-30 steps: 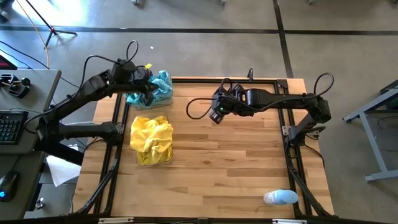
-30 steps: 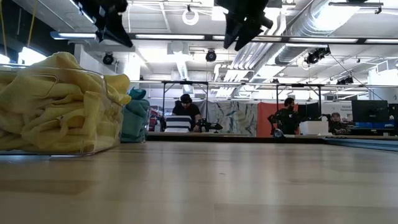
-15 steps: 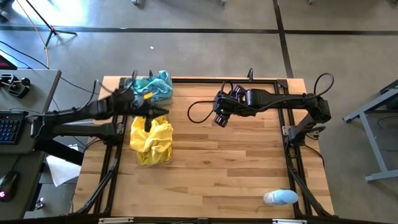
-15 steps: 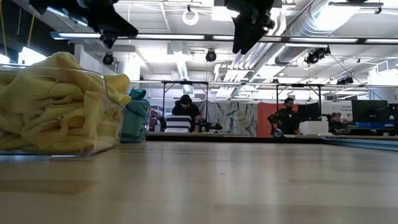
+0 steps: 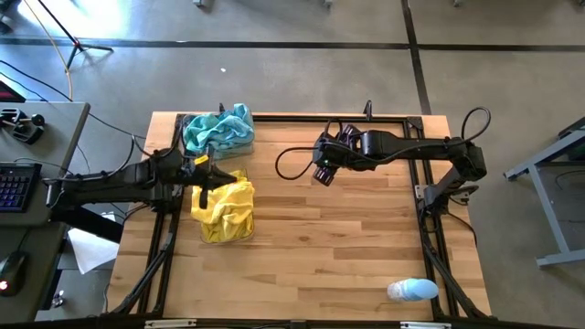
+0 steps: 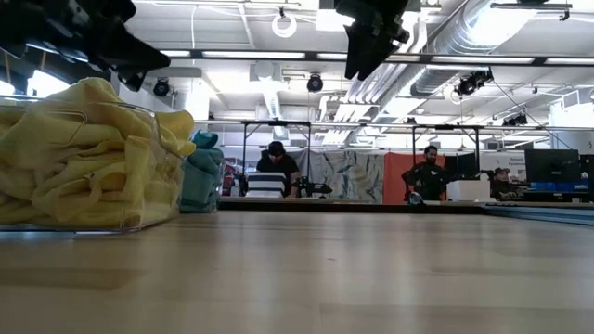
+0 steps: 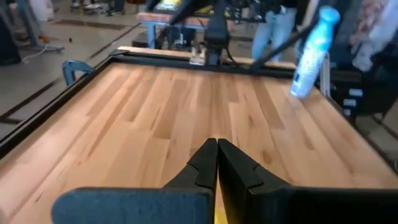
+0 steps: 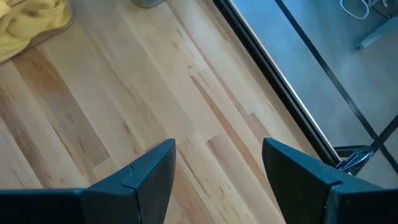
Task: Sort microfiber towel by color & place in baskets
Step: Return to Home Position
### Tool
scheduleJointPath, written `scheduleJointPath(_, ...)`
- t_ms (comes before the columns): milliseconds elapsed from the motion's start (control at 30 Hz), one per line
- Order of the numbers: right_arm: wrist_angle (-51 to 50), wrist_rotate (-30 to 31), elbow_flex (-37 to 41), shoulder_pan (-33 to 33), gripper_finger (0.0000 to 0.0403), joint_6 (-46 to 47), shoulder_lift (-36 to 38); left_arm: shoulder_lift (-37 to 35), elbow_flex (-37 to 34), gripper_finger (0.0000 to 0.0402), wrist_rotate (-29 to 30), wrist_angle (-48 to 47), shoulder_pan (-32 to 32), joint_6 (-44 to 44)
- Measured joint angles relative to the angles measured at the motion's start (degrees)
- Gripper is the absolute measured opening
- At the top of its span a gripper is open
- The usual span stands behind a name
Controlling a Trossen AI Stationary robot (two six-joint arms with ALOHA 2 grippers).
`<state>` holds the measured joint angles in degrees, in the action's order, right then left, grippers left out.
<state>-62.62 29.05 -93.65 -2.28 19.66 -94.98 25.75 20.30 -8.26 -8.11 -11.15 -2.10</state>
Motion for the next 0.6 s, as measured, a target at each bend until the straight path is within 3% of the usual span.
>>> scheduleJointPath(333,0.4,1.2,0.0,0.0,0.0236,1.7,0.0,-9.2,-9.7,0.0,0.3,11.9,6.6,-3.5)
scheduleJointPath(600,0.4,1.1,0.0,0.0,0.0236,6.7,0.0,-19.9,-10.3,0.0,1.5,4.5,11.1,2.2)
